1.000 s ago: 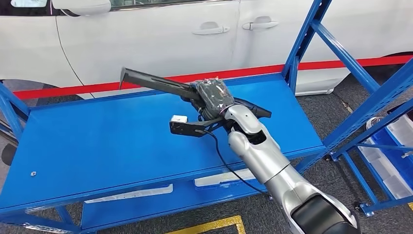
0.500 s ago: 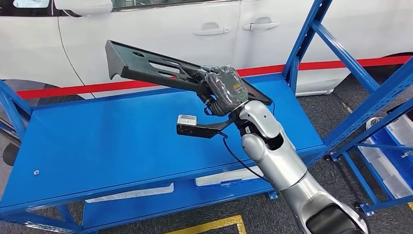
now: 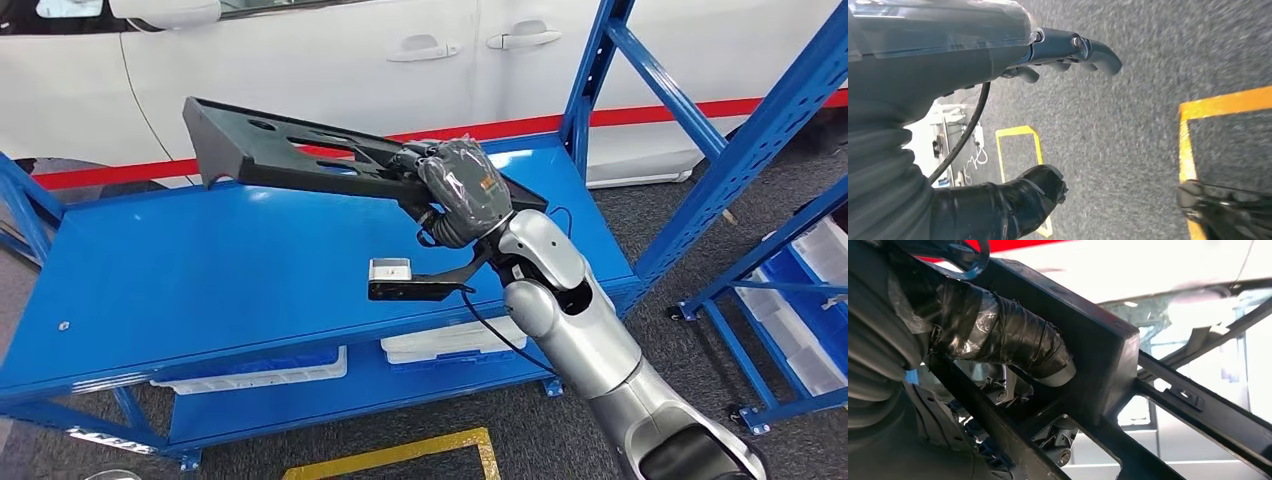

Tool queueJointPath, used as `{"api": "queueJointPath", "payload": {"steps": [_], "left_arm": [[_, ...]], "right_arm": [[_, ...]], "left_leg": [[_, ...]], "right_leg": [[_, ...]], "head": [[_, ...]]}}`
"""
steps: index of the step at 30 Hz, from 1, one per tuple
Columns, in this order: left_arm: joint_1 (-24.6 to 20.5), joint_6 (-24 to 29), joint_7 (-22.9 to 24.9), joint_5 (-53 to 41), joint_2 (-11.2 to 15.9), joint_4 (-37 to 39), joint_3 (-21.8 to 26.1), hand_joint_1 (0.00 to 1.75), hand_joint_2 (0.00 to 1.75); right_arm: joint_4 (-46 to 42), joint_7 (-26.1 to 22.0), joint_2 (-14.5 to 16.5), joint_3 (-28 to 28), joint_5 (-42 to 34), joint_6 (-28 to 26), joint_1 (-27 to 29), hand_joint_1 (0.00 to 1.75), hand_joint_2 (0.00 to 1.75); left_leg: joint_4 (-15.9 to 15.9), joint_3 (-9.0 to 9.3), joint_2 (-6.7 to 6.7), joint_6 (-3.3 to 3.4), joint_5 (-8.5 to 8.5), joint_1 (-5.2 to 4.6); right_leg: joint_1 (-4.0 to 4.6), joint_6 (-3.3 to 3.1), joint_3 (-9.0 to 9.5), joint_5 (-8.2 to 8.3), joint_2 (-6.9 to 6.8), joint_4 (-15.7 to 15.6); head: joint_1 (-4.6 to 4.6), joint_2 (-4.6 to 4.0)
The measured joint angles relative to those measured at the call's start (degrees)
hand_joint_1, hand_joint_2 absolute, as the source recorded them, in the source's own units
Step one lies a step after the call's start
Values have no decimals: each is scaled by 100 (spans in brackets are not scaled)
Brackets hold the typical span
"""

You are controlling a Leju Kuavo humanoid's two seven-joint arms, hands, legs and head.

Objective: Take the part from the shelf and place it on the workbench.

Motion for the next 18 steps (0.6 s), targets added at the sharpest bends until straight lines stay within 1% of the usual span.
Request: {"api": "queueJointPath", "payload": {"steps": [1, 2, 3, 4, 5, 6, 7, 8, 9, 10, 11, 12, 13, 14, 15, 16, 17, 18], "left_arm": [[-2, 0, 0, -2, 1, 0, -1, 0, 175], [-10, 0, 0, -6, 5, 0, -1, 0, 175], [-24, 0, 0, -9, 16, 0, -2, 0, 175], [-36, 0, 0, -13, 26, 0, -2, 0, 175], [-47, 0, -1, -17, 36, 0, -3, 0, 175], [-53, 0, -2, -23, 45, 0, -4, 0, 175], [-50, -1, -3, -28, 50, 0, -5, 0, 175], [-49, -3, -4, -33, 54, 0, -7, 0, 175], [-51, -7, -4, -41, 57, 0, -9, 0, 175], [-53, -10, -3, -49, 57, 0, -10, 0, 175], [-58, -15, -3, -59, 56, 0, -13, 0, 175], [-61, -17, -2, -68, 54, 0, -14, 0, 175], [-60, -19, -2, -74, 51, 0, -15, 0, 175], [-58, -21, -2, -78, 49, 0, -16, 0, 175], [-55, -21, -2, -81, 47, 0, -16, 0, 175], [-53, -22, -2, -83, 45, 0, -17, 0, 175], [-52, -22, -2, -85, 45, 0, -17, 0, 175], [-54, -22, -2, -85, 44, 0, -17, 0, 175]], "right_arm": [[-12, -2, -7, 10, -1, 2, 7, 175, 175], [-30, -6, -13, 20, -2, 2, 11, 175, 175], [-57, -10, -19, 30, -5, 2, 15, 175, 175], [-85, -15, -28, 42, -9, 2, 17, 175, 175], [-113, -25, -37, 65, -17, 3, 20, 175, 175], [-144, -44, -45, 93, -29, 8, 24, 175, 175], [-175, -70, -54, 124, -45, 16, 26, 175, 175], [-206, -98, -67, 155, -67, 24, 28, 175, 175], [-241, -124, -82, 182, -89, 31, 28, 175, 175], [-275, -147, -103, 206, -113, 34, 29, 175, 175], [-304, -172, -129, 231, -137, 36, 30, 175, 175], [-333, -198, -151, 258, -161, 39, 37, 175, 175], [-358, -225, -175, 283, -188, 43, 49, 175, 175], [-378, -249, -197, 308, -212, 49, 63, 175, 175], [-398, -267, -214, 330, -233, 56, 75, 175, 175], [-419, -285, -227, 349, -246, 63, 83, 175, 175], [-441, -298, -237, 365, -253, 68, 86, 175, 175], [-465, -306, -241, 377, -256, 72, 84, 175, 175]], "left_leg": [[-231, 227, 24, 40, 136, -26], [-622, 530, 97, 97, 245, -62], [-1048, 825, 203, 152, 292, -107], [-1357, 1026, 300, 197, 305, -149], [-1556, 1127, 359, 232, 294, -187], [-1624, 1134, 353, 251, 312, -213], [-1649, 1094, 302, 275, 381, -214], [-1698, 1069, 252, 305, 451, -202], [-1739, 1033, 205, 341, 533, -180], [-1779, 980, 165, 376, 625, -154], [-1789, 911, 122, 398, 707, -140], [-1789, 815, 66, 415, 783, -135], [-1782, 717, 7, 418, 855, -132], [-1772, 618, -60, 411, 925, -129], [-1757, 522, -128, 398, 989, -125], [-1738, 430, -195, 380, 1050, -118], [-1712, 342, -261, 356, 1106, -112], [-1685, 259, -326, 327, 1159, -111]], "right_leg": [[25, -5, -60, 32, -35, 19], [45, -7, -109, 61, -78, 40], [65, 2, -146, 86, -123, 59], [74, 18, -161, 112, -172, 65], [73, 40, -164, 144, -228, 65], [70, 67, -161, 182, -287, 53], [65, 94, -155, 222, -342, 35], [56, 128, -167, 216, -336, 37], [48, 165, -199, 124, -263, 89], [35, 205, -257, -70, -148, 247], [11, 244, -342, -346, -15, 522], [-7, 275, -433, -628, 73, 880], [-24, 299, -503, -838, 109, 1234], [-36, 315, -508, -926, 119, 1472], [-46, 323, -425, -893, 126, 1527], [-55, 322, -242, -773, 142, 1376], [-66, 313, 35, -635, 199, 1048], [-74, 294, 338, -585, 323, 624]], "head": [[0, 0], [0, 0], [2, 0], [3, 0], [3, 0], [4, 0], [4, 0], [4, 0], [6, 0], [7, 0], [7, 0], [8, 0], [8, 0], [8, 0], [8, 0], [8, 0], [7, 0], [7, 0]]}}
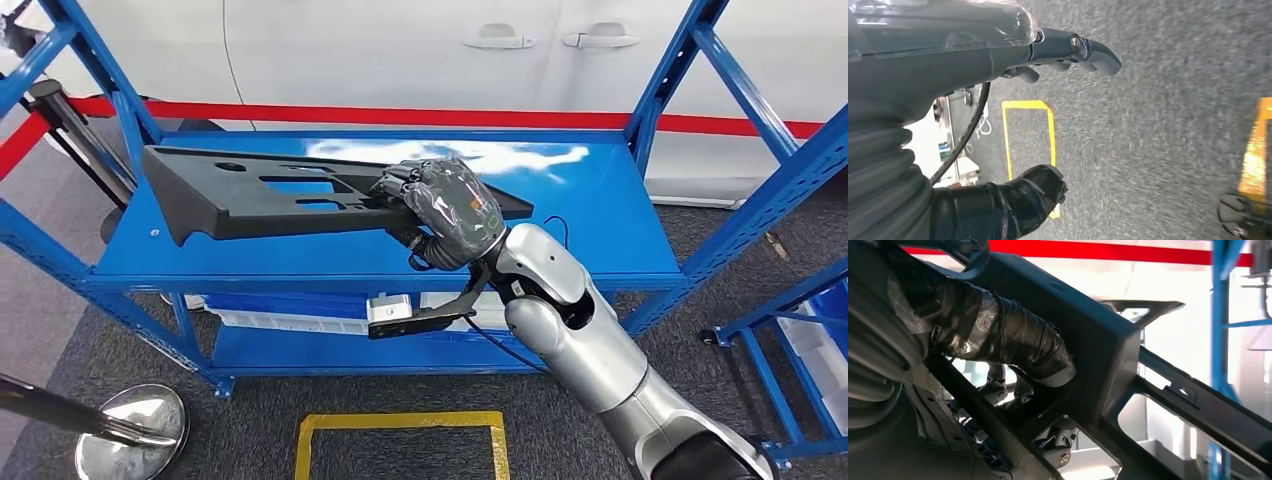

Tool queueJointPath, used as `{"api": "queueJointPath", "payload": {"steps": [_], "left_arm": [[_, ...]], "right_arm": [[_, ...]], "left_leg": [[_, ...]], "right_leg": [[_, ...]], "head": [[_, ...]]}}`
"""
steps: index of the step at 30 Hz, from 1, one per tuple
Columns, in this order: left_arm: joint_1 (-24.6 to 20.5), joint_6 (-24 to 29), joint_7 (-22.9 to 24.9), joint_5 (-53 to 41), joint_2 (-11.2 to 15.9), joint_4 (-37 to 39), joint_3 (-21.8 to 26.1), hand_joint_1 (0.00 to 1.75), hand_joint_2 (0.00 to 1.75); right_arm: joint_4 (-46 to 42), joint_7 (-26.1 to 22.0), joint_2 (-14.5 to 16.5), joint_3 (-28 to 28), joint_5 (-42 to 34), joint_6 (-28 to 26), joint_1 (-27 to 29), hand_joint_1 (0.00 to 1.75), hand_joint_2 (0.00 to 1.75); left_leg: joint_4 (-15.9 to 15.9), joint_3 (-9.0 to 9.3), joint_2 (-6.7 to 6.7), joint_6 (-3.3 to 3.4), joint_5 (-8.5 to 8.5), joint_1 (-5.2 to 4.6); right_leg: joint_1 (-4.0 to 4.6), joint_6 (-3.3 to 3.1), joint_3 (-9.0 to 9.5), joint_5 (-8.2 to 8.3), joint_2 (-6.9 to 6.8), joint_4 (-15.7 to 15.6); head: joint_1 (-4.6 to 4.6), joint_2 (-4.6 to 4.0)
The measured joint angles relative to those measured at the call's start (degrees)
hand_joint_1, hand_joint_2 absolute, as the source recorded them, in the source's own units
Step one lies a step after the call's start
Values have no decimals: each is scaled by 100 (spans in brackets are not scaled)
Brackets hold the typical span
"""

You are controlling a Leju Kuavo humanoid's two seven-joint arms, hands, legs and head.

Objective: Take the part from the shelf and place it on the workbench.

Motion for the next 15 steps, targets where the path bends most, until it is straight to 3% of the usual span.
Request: {"api": "queueJointPath", "payload": {"steps": [2, 3, 5, 6, 7, 9, 10, 11, 12, 13, 15], "left_arm": [[-3, 0, 1, 0, -1, 0, -1, 0, 175], [2, 0, 1, 0, -1, 0, -1, 0, 175], [25, -1, 0, -2, -2, 3, -4, 0, 175], [32, -1, 0, -5, -4, 5, -5, 0, 175], [34, -2, 1, -11, -5, 7, -7, 0, 175], [23, -3, 2, -31, -8, 9, -9, 0, 175], [15, -4, 2, -40, -8, 9, -9, 0, 175], [9, -4, 2, -47, -9, 9, -9, 0, 175], [3, -4, 2, -51, -9, 9, -9, 0, 175], [-1, -4, 2, -57, -9, 9, -9, 0, 175], [-8, -7, 4, -72, -9, 9, -9, 0, 175]], "right_arm": [[-44, -7, -5, 14, -6, 1, 8, 175, 175], [-59, -7, -9, 20, -9, 1, 10, 175, 175], [-76, -11, -17, 32, -14, 3, 8, 175, 175], [-84, -18, -17, 40, -18, 5, 4, 175, 175], [-101, -32, -17, 46, -26, 7, 2, 175, 175], [-140, -75, -20, 56, -45, 8, 2, 175, 175], [-165, -98, -23, 62, -54, 7, 5, 175, 175], [-184, -119, -26, 71, -59, 4, 10, 175, 175], [-207, -135, -30, 84, -61, 2, 18, 175, 175], [-234, -153, -33, 100, -63, -2, 26, 175, 175], [-290, -189, -40, 121, -63, -10, 33, 175, 175]], "left_leg": [[24, -102, -124, -66, 112, 0], [13, -131, -187, -105, 174, 0], [-21, -168, -278, -182, 271, 14], [17, -210, -216, -210, 209, 20], [157, -275, -95, -233, 18, 27], [760, -452, 198, -277, -609, 46], [1155, -534, 266, -310, -875, 58], [1492, -571, 292, -344, -997, 71], [1703, -539, 304, -375, -970, 83], [1721, -407, 320, -400, -829, 95], [1225, 124, 450, -426, -574, 112]], "right_leg": [[-4, -46, 381, 13, 208, -588], [9, -71, 425, -10, 246, -692], [11, -141, 372, 81, 125, -714], [7, -195, 335, 142, 44, -729], [-2, -251, 284, 214, -40, -754], [3, -319, 134, 354, -194, -769], [8, -324, 40, 419, -271, -759], [10, -316, -59, 479, -348, -744], [10, -305, -161, 537, -430, -724], [9, -287, -263, 589, -513, -698], [7, -243, -432, 668, -663, -623]], "head": [[2, 0], [2, 0], [11, 0], [8, 0], [6, 0], [-5, 0], [-9, 0], [-10, 0], [-10, 0], [-10, 0], [-11, 0]]}}
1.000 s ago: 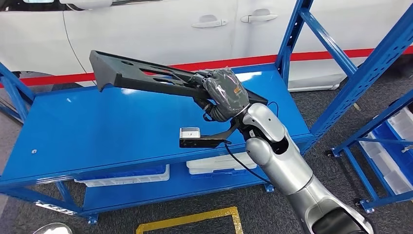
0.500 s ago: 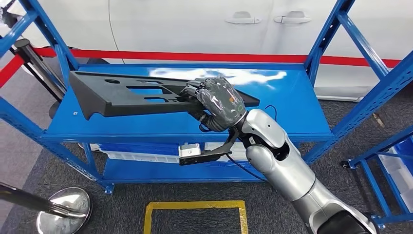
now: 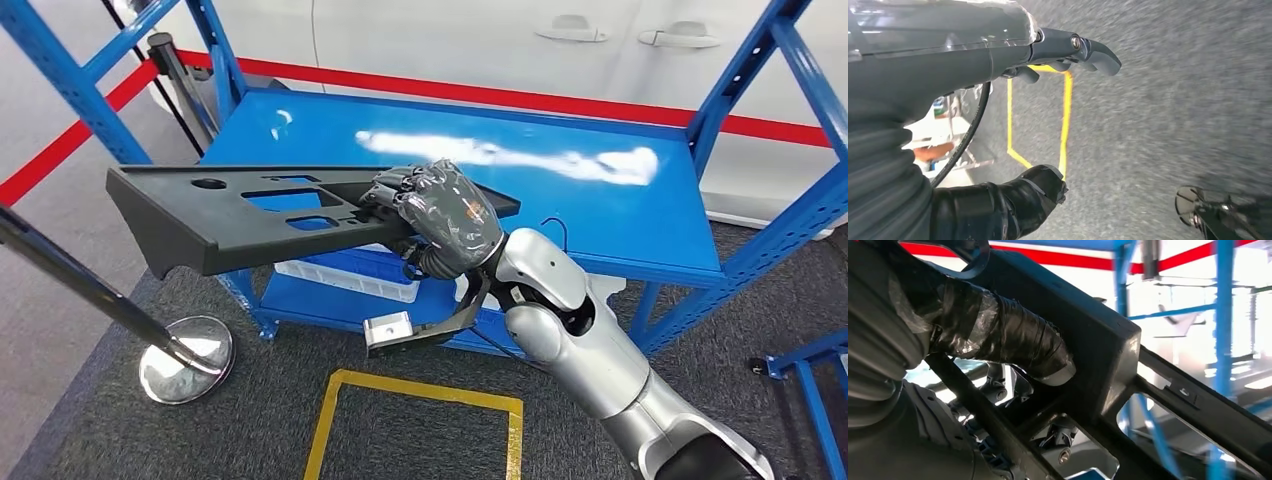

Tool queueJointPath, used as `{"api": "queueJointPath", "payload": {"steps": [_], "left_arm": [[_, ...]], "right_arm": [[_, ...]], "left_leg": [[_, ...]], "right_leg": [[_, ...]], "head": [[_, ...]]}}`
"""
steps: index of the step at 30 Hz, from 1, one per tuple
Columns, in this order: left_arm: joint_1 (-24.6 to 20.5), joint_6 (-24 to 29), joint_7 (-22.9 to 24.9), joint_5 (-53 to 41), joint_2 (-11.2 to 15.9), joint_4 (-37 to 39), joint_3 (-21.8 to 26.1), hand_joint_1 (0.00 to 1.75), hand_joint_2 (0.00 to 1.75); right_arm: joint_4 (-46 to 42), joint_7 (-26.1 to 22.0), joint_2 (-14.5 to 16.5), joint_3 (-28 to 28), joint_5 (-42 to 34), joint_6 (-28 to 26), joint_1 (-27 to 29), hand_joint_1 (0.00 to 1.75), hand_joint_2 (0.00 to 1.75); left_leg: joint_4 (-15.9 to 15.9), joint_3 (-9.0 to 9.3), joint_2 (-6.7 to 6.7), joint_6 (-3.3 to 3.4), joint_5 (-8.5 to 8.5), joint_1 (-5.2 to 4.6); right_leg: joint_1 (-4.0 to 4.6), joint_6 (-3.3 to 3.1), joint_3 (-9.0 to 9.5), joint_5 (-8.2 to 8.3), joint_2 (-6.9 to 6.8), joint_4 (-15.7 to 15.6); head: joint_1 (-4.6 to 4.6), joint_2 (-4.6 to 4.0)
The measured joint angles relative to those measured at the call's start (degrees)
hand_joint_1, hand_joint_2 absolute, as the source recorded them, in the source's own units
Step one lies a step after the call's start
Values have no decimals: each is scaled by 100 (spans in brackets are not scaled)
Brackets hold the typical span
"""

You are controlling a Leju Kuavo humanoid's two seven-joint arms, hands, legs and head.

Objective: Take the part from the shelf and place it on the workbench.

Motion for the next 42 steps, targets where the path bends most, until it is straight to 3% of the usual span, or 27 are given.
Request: {"api": "queueJointPath", "payload": {"steps": [2, 3, 5, 6, 8, 10, 11, 12, 13, 14, 15, 17, 19, 21, 22, 23, 25, 26, 27, 29, 30, 32, 34, 36, 38, 40, 42], "left_arm": [[-17, -8, 5, -17, 7, -1, -1, 0, 175], [-23, -13, 8, -25, 10, -1, -1, 0, 175], [-8, -21, 17, -32, 14, 1, -3, 0, 175], [3, -26, 23, -34, 13, 2, -4, 0, 175], [8, -35, 37, -37, 12, 5, -9, 0, 175], [-9, -39, 45, -41, 11, 7, -13, 0, 175], [-10, -39, 49, -44, 11, 7, -14, 0, 175], [-10, -39, 48, -46, 10, 7, -15, 0, 175], [-9, -39, 48, -49, 10, 7, -17, 0, 175], [-7, -40, 48, -51, 10, 7, -20, 0, 175], [-7, -40, 48, -52, 9, 7, -23, 0, 175], [-16, -42, 49, -55, -5, 6, -28, 0, 175], [-19, -43, 50, -60, -15, 6, -33, 0, 175], [5, -47, 51, -64, -9, 9, -38, 0, 175], [14, -50, 52, -66, -10, 13, -41, 0, 175], [15, -52, 56, -69, -10, 16, -44, 0, 175], [3, -50, 63, -73, -11, 20, -49, 0, 175], [-1, -48, 66, -75, -10, 20, -51, 0, 175], [-5, -48, 66, -76, -9, 20, -54, 0, 175], [-13, -48, 66, -78, -9, 20, -67, 0, 175], [-19, -48, 66, -79, -9, 20, -73, 0, 175], [-44, -48, 67, -83, -14, 16, -81, 0, 175], [-60, -52, 68, -88, -13, 13, -87, 0, 175], [-37, -57, 67, -94, -5, 15, -95, 0, 175], [-18, -58, 67, -98, -3, 17, -100, 0, 175], [-23, -58, 73, -101, 0, 17, -101, 0, 175], [-32, -58, 79, -101, 2, 17, -102, 0, 175]], "right_arm": [[-62, -20, -12, 8, 0, -11, -4, 175, 175], [-84, -22, -17, 11, 0, -17, -7, 175, 175], [-97, -20, -24, 21, 0, -37, -8, 175, 175], [-97, -17, -27, 25, -1, -49, -7, 175, 175], [-96, -14, -40, 31, -2, -71, -1, 175, 175], [-97, -13, -67, 34, -2, -85, 9, 175, 175], [-96, -12, -85, 35, -2, -88, 18, 175, 175], [-96, -12, -100, 35, -2, -92, 30, 175, 175], [-95, -11, -113, 35, -2, -94, 42, 175, 175], [-95, -11, -117, 35, -2, -96, 49, 175, 175], [-95, -11, -119, 35, -2, -102, 50, 175, 175], [-98, -11, -121, 35, -2, -118, 44, 175, 175], [-102, -10, -132, 35, -2, -138, 39, 175, 175], [-106, -9, -142, 35, -2, -152, 28, 175, 175], [-107, -9, -144, 35, -2, -158, 24, 175, 175], [-109, -9, -144, 35, -2, -163, 22, 175, 175], [-110, -7, -149, 35, -2, -172, 25, 175, 175], [-110, -5, -151, 35, -2, -175, 25, 175, 175], [-109, -4, -154, 35, -2, -175, 31, 175, 175], [-108, 1, -155, 35, -2, -177, 37, 175, 175], [-108, 7, -155, 35, -2, -178, 37, 175, 175], [-109, 37, -157, 33, -2, -185, 29, 175, 175], [-102, 76, -161, 29, -1, -197, 21, 175, 175], [-75, 97, -164, 27, 0, -210, 25, 175, 175], [-36, 106, -173, 27, 0, -220, 42, 175, 175], [9, 144, -201, 17, 0, -231, 55, 175, 175], [76, 192, -229, -11, 0, -239, 69, 175, 175]], "left_leg": [[-777, 570, 198, 54, -140, -44], [-1017, 706, 243, 105, -238, -70], [-1143, 700, 162, 240, -238, -107], [-1162, 656, 111, 291, -184, -106], [-1178, 523, 25, 405, -31, -92], [-1175, 338, -69, 477, 128, -100], [-1171, 238, -136, 493, 204, -115], [-1167, 142, -209, 501, 276, -133], [-1163, 50, -289, 503, 347, -150], [-1160, -29, -369, 501, 412, -164], [-1158, -96, -448, 498, 476, -174], [-1158, -198, -591, 475, 599, -186], [-1198, -243, -724, 421, 727, -165], [-1266, -272, -836, 352, 844, -143], [-1249, -310, -762, 324, 800, -150], [-1135, -370, -621, 300, 630, -155], [-582, -535, -272, 246, 53, -135], [-206, -612, -192, 211, -191, -103], [121, -651, -161, 172, -287, -72], [383, -530, -124, 90, -90, -6], [241, -327, -73, 49, 74, 26], [-427, 223, 172, -13, 49, 32], [-926, 526, 325, 62, -174, -18], [-1009, 489, 227, 230, -148, -59], [-1027, 380, 121, 363, -29, -75], [-1033, 227, 18, 459, 113, -92], [-1028, 44, -126, 510, 256, -139]], "right_leg": [[17, 64, -88, 58, -138, 66], [28, 101, -92, 87, -203, 77], [32, 180, -74, 168, -337, 49], [14, 228, -89, 152, -300, 64], [-13, 300, -198, -199, 18, 317], [-12, 311, -368, -819, 385, 968], [-4, 298, -423, -1027, 453, 1324], [5, 275, -420, -1105, 479, 1571], [17, 242, -333, -1058, 491, 1646], [35, 199, -150, -921, 510, 1511], [58, 139, 131, -763, 576, 1180], [87, 21, 712, -672, 820, 341], [106, -28, 960, -708, 954, -109], [99, -37, 947, -601, 833, -201], [81, -54, 932, -534, 749, -260], [62, -79, 896, -450, 658, -310], [48, -97, 779, -312, 492, -349], [47, -91, 698, -261, 403, -330], [41, -69, 608, -219, 317, -299], [25, -22, 401, -146, 136, -204], [15, 6, 297, -118, 51, -139], [18, 65, 129, -88, -100, 7], [48, 126, 58, -55, -236, 94], [36, 198, 36, -2, -341, 106], [-10, 268, -23, -197, -138, 235], [-13, 279, -158, -764, 261, 739], [23, 219, -264, -1222, 450, 1392]], "head": [[4, 0], [8, 0], [18, 0], [16, 0], [16, 0], [18, 0], [19, 0], [19, 0], [18, 0], [19, 0], [18, 0], [16, 0], [17, 0], [22, 0], [21, 0], [22, 0], [19, 0], [20, 0], [17, 0], [17, 0], [17, 0], [19, 0], [32, 0], [44, 0], [44, 0], [45, 0], [47, 0]]}}
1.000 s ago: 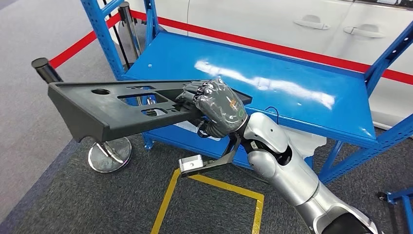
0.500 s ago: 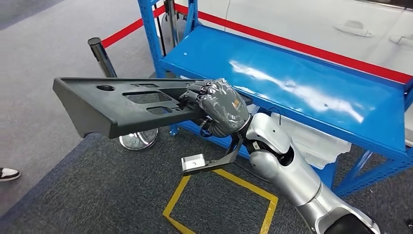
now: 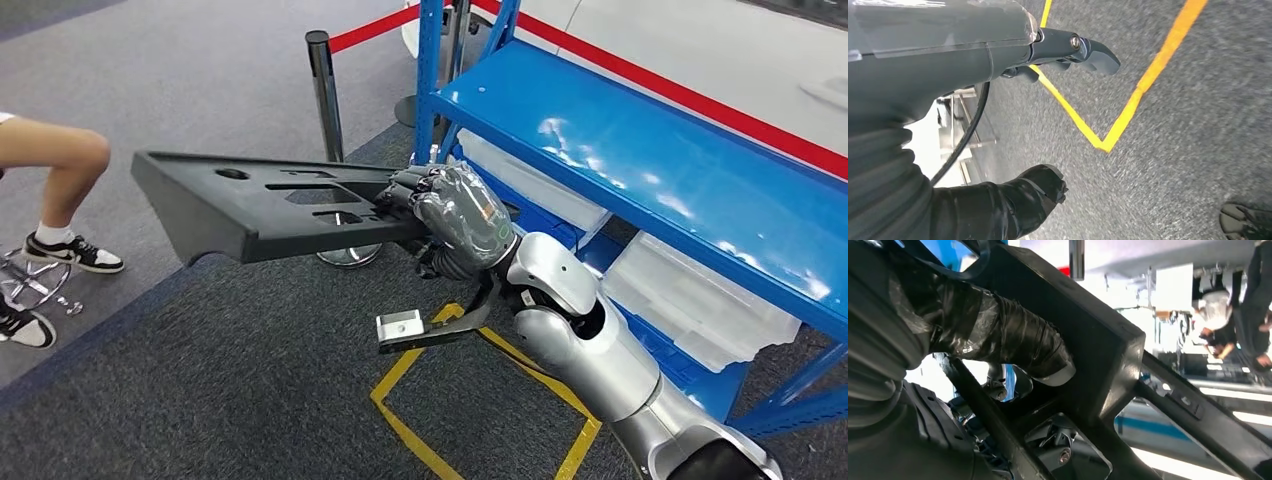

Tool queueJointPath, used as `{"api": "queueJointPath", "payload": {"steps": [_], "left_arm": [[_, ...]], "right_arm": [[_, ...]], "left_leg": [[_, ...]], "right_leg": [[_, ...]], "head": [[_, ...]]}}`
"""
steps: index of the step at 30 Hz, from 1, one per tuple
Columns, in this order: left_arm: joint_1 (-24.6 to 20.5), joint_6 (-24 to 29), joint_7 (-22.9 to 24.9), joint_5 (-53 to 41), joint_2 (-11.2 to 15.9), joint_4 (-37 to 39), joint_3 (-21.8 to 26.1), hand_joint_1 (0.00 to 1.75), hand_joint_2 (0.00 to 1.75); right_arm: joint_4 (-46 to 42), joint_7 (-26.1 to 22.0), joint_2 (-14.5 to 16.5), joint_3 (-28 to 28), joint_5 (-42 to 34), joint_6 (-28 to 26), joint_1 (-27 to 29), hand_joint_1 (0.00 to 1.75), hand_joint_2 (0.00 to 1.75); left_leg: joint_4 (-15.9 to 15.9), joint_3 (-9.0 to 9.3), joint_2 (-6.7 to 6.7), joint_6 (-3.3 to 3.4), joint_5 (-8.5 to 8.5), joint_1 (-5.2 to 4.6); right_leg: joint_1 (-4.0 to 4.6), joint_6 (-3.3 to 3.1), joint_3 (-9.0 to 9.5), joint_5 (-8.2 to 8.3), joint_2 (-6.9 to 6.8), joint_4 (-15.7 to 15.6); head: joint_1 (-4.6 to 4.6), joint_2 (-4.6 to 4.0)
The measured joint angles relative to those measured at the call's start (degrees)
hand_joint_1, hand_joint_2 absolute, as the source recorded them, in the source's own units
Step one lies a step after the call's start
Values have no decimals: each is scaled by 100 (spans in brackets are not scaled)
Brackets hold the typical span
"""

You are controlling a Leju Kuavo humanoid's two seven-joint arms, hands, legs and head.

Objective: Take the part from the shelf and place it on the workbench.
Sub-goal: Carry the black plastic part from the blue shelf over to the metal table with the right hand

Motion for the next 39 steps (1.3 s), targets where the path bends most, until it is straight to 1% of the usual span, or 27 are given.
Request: {"api": "queueJointPath", "payload": {"steps": [1, 2, 4, 6, 8, 10, 11, 12, 14, 15, 16, 18, 19, 20, 21, 23, 25, 27, 29, 31, 32, 33, 34, 36, 37, 38, 39], "left_arm": [[-2, -2, 0, -1, -1, 0, -1, 0, 175], [-1, -4, 0, -1, -2, 0, -2, 0, 175], [3, -11, 0, -2, -6, 0, -3, 0, 175], [-4, -13, -1, -3, -15, 0, -3, 0, 175], [-6, -13, -3, -7, -18, 0, -4, 0, 175], [27, -14, -9, -10, -11, 3, -8, 0, 175], [41, -14, -13, -12, -10, 5, -10, 0, 175], [45, -13, -17, -14, -9, 8, -12, 0, 175], [31, -11, -21, -17, -9, 11, -14, 0, 175], [25, -10, -21, -17, -9, 11, -14, 0, 175], [23, -11, -22, -17, -9, 11, -14, 0, 175], [20, -13, -22, -17, -11, 11, -14, 0, 175], [17, -13, -22, -17, -13, 11, -14, 0, 175], [10, -13, -21, -17, -18, 11, -14, 0, 175], [2, -13, -21, -17, -13, 11, -14, 0, 175], [-7, -14, -21, -17, -7, 11, -14, 0, 175], [10, -15, -29, -17, 3, 11, -14, 0, 175], [22, -26, -92, -16, 7, 11, -15, 0, 175], [18, -45, -179, -15, 7, 11, -15, 0, 175], [13, -58, -223, -15, 7, 11, -15, 0, 175], [14, -64, -233, -16, 5, 11, -15, 0, 175], [18, -72, -240, -16, 3, 11, -15, 0, 175], [24, -78, -243, -17, -1, 11, -15, 0, 175], [31, -86, -247, -17, -6, 11, -16, 0, 175], [33, -85, -248, -17, -5, 11, -16, 0, 175], [38, -83, -249, -17, -3, 11, -15, 0, 175], [44, -81, -249, -17, -1, 11, -15, 0, 175]], "right_arm": [[42, 13, -9, -19, 0, -1, 9, 175, 175], [83, 17, -15, -39, 0, -2, 17, 175, 175], [147, 24, -21, -83, 0, -2, 19, 175, 175], [187, 45, -21, -136, 0, -5, 1, 175, 175], [234, 77, -21, -188, -1, -17, -19, 175, 175], [287, 96, -21, -221, -1, -26, -33, 175, 175], [312, 99, -14, -232, 0, -28, -34, 175, 175], [331, 101, -7, -245, 0, -29, -30, 175, 175], [372, 107, 8, -279, 2, -30, -18, 175, 175], [394, 109, 10, -293, 5, -29, -14, 175, 175], [420, 110, 11, -302, 9, -28, -8, 175, 175], [464, 111, 16, -308, 16, -28, 3, 175, 175], [480, 111, 21, -312, 17, -28, 7, 175, 175], [490, 111, 26, -323, 18, -28, 8, 175, 175], [497, 111, 31, -343, 19, -29, 6, 175, 175], [508, 114, 36, -382, 24, -30, 5, 175, 175], [531, 116, 45, -395, 30, -28, 12, 175, 175], [569, 120, 55, -401, 33, -26, 29, 175, 175], [608, 131, 57, -420, 33, -25, 51, 175, 175], [646, 144, 56, -434, 33, -26, 81, 175, 175], [666, 148, 55, -435, 33, -26, 96, 175, 175], [683, 152, 55, -436, 33, -26, 107, 175, 175], [695, 155, 55, -437, 33, -26, 113, 175, 175], [704, 168, 56, -442, 33, -26, 116, 175, 175], [708, 174, 56, -445, 34, -26, 121, 175, 175], [712, 179, 56, -448, 34, -26, 128, 175, 175], [718, 181, 57, -449, 35, -26, 137, 175, 175]], "left_leg": [[3, -90, -84, 13, 71, -28], [6, -174, -171, 20, 141, -53], [7, -313, -336, 22, 275, -87], [-6, -416, -468, 8, 406, -97], [-66, -472, -595, -32, 563, -69], [-142, -508, -660, -91, 675, -65], [-99, -551, -565, -118, 581, -75], [47, -610, -421, -145, 370, -79], [666, -760, -125, -212, -240, -28], [1039, -822, -70, -257, -442, 12], [1358, -851, -43, -305, -501, 56], [1551, -692, -1, -404, -250, 140], [1364, -465, 52, -449, -85, 176], [1006, -164, 181, -494, -67, 188], [584, 138, 307, -496, -150, 164], [13, 473, 461, -417, -382, 74], [-112, 463, 359, -260, -338, 20], [-181, 388, 251, -113, -218, 18], [-207, 262, 155, -9, -88, 19], [-198, 108, 20, 17, 33, 10], [-189, 29, -62, 12, 91, 8], [-177, -46, -146, -1, 145, 10], [-162, -112, -227, -22, 192, 17], [-116, -235, -374, -85, 273, 26], [-99, -283, -441, -121, 318, 25], [-94, -326, -511, -156, 371, 20], [-100, -356, -578, -188, 427, 16]], "right_leg": [[28, -48, 36, -31, 27, 167], [64, -108, 160, 62, 47, 153], [153, -254, 624, 391, 144, -363], [198, -380, 1081, 470, 384, -1082], [219, -413, 1233, 442, 493, -1444], [210, -396, 1198, 572, 339, -1544], [194, -400, 1169, 649, 247, -1596], [170, -407, 1129, 731, 159, -1644], [156, -410, 1000, 866, 0, -1673], [152, -402, 922, 922, -83, -1665], [146, -385, 835, 976, -170, -1650], [126, -333, 636, 1072, -346, -1593], [114, -301, 537, 1108, -427, -1544], [107, -269, 445, 1134, -503, -1490], [101, -238, 374, 1154, -574, -1434], [94, -167, 302, 1211, -717, -1372], [62, -88, 281, 1264, -824, -1367], [11, -28, 208, 1061, -580, -1209], [-16, -4, 34, 555, -153, -652], [-17, -4, -118, 184, 18, 19], [-19, -6, -93, 168, 37, 164], [-25, -10, 33, 255, 45, 104], [-36, -13, 260, 401, 67, -165], [-79, -9, 780, 548, 324, -955], [-94, -5, 940, 552, 449, -1232], [-97, -1, 1010, 521, 540, -1380], [-85, -7, 1012, 529, 530, -1409]], "head": [[1, 0], [0, 0], [-1, 0], [-2, 0], [0, 0], [4, 0], [4, 0], [3, 0], [0, 0], [0, 0], [-1, 0], [-1, 0], [-1, 0], [-3, 0], [2, 0], [8, 0], [13, 0], [14, 0], [14, 0], [12, 0], [13, 0], [12, 0], [13, 0], [12, 0], [13, 0], [12, 0], [11, 0]]}}
